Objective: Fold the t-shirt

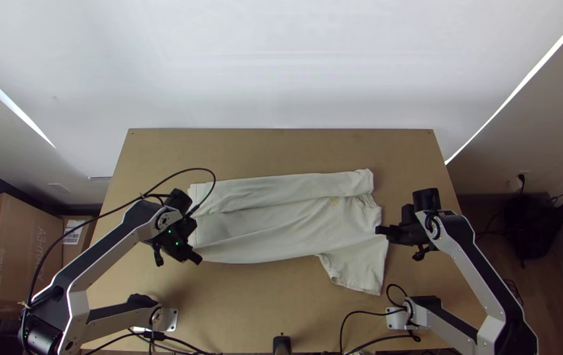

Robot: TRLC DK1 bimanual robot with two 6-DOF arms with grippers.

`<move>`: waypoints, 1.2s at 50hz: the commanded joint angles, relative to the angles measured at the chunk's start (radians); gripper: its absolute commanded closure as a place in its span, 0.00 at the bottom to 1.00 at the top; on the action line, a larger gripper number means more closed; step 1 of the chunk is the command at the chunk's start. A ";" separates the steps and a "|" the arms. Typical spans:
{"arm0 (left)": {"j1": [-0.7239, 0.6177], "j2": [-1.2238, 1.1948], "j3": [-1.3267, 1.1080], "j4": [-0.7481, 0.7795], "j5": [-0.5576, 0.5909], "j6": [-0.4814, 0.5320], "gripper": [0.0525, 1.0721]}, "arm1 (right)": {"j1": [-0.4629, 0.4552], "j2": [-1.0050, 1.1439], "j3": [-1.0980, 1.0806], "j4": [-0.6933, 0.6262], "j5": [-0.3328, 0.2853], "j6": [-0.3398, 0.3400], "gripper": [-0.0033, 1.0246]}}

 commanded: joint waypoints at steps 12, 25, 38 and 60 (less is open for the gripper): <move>0.078 0.061 0.148 0.116 0.004 -0.074 0.97 | 0.078 0.020 0.113 0.033 0.004 0.024 0.98; 0.151 0.149 0.229 0.165 0.004 -0.085 0.97 | 0.120 0.141 0.218 0.101 0.004 0.025 0.98; 0.188 0.242 0.329 0.187 -0.001 -0.097 0.97 | 0.137 0.314 0.397 0.127 0.006 0.035 0.98; 0.259 0.416 0.496 0.239 -0.005 -0.156 0.97 | 0.094 0.592 0.664 0.127 0.024 0.036 0.97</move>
